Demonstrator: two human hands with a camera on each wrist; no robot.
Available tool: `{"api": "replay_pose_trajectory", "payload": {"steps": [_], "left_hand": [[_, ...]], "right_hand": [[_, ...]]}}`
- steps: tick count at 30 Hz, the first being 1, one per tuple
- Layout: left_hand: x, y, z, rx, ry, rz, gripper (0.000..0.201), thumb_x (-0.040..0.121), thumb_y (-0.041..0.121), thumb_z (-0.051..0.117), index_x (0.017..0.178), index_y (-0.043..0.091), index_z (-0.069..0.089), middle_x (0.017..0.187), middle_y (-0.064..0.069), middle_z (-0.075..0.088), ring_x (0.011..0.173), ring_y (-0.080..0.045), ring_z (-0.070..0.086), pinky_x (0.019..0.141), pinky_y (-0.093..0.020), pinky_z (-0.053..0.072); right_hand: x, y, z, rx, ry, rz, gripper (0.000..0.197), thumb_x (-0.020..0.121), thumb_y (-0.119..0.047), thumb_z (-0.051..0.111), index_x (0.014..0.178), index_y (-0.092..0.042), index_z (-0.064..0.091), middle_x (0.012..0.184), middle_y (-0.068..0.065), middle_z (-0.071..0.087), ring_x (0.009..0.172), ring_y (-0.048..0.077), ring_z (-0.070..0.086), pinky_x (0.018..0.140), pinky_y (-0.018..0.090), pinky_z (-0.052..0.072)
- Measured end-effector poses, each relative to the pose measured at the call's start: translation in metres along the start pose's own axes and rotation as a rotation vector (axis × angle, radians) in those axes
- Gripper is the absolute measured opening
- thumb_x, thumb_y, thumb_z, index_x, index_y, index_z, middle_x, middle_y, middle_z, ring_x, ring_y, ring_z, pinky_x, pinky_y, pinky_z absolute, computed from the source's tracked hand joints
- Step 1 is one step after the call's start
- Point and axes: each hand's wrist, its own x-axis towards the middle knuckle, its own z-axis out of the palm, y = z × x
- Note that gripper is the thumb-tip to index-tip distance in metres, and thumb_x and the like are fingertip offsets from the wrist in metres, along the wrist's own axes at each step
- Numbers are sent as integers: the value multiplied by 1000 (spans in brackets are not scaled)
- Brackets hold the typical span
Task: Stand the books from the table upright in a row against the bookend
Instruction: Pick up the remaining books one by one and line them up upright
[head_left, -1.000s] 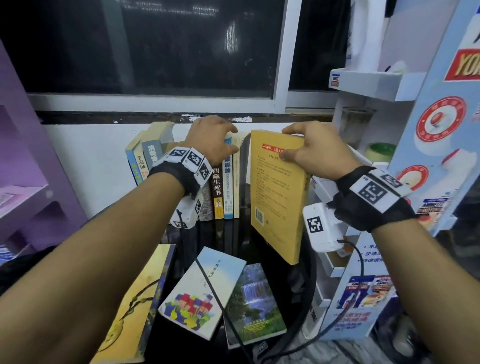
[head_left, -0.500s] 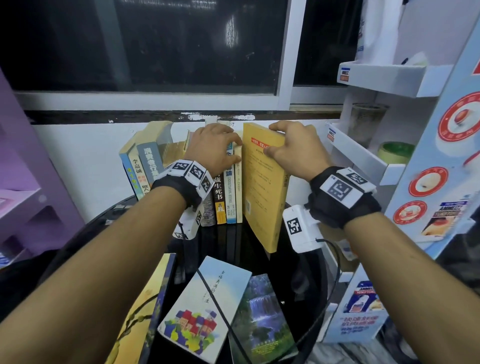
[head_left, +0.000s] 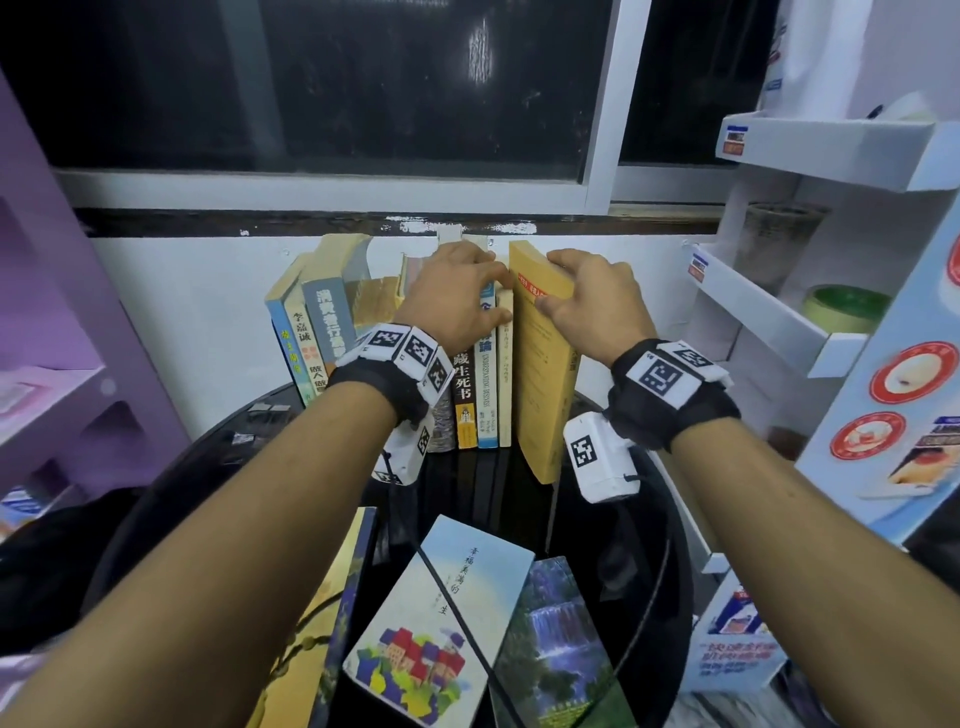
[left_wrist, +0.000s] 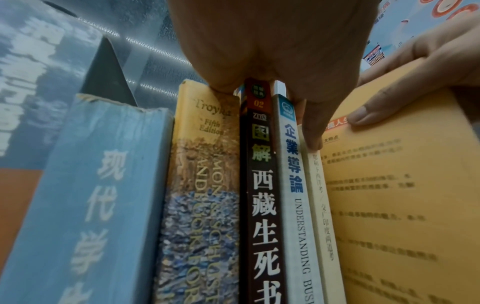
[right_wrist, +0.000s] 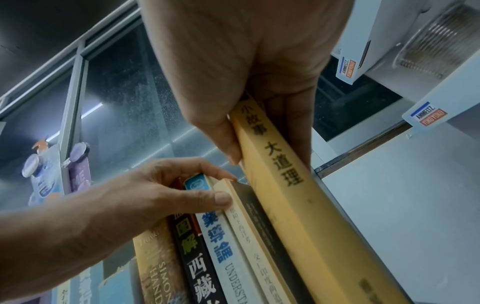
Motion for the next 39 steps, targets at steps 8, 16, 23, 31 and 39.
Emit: {"api": "replay_pose_trajectory", "payload": {"steps": [8,16,23,31,39], "left_hand": [[1,-3,2,-23,34,3,37,82,44,67,115,27,64,131,-3,53,126,-23,41,107,-35,27],[0,-5,5,-43,77,12,36,80,45,69,110,25,65,121,-2,58,120,-22,46,104,-34,31],[-1,-5,7,-32,86,12,40,78,46,71,111,25,63,121,-1,57,122,-21,44,104,-33,31],[-1,-4,7,-29,87,3,40,76,47,72,109,25,63,120,1,57,121,-20,44,104,-34,32],[-1,-4,6,-29,77,3,39,76,47,72,107,27,63,118,2,58,120,-20,45,103,-36,35]], "right_hand": [[17,2,24,37,42,-6,48,91,-27,60,138,-24,50,123,10,63,113,31,55,94,36,45],[33,2,37,62,60,8,51,91,-34,60,140,-26,48,128,11,61,119,32,53,99,39,43],[42,-2,37,74,9,0,43,95,-30,53,136,-20,51,128,12,60,120,35,51,99,41,42],[46,1,26,205,-218,20,52,93,-33,50,144,-32,36,119,10,60,93,26,65,73,36,59],[44,12,19,135,-406,-76,92,80,-5,74,148,-36,21,127,10,56,82,20,70,59,24,59]]}}
